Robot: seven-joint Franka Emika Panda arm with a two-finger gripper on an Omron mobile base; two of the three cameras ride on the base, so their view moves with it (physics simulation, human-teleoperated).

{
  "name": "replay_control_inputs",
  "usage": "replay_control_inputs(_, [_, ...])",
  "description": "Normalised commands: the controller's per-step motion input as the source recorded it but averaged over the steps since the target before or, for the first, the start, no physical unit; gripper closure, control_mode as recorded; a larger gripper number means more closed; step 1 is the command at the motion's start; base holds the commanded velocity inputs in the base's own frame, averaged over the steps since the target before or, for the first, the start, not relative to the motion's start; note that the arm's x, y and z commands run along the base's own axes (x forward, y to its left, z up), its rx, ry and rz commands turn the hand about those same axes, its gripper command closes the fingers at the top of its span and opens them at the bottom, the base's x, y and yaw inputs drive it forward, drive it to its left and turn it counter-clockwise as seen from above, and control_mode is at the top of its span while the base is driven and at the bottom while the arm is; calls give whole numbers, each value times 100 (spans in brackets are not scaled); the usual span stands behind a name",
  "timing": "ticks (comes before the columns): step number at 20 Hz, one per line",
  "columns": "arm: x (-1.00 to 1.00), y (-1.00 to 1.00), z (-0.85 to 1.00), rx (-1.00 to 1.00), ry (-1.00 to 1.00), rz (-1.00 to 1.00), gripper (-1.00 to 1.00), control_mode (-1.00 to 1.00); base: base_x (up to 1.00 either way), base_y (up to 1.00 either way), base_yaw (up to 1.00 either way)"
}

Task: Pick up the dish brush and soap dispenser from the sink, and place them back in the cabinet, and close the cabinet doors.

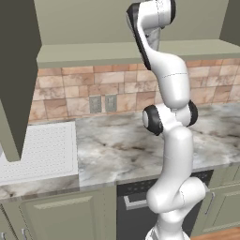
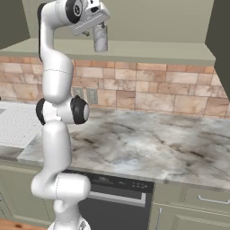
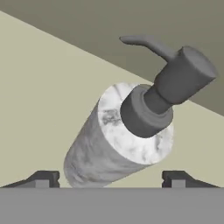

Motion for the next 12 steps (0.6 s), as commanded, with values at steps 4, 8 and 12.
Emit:
replay_control_inputs(4, [8,0,0,0,0,0,-100,-100,0,0,0])
replay_control_inputs(8, [4,0,0,0,0,0,-100,-100,0,0,0])
replay_control_inputs(12, [0,0,0,0,0,0,-100,-100,0,0,0])
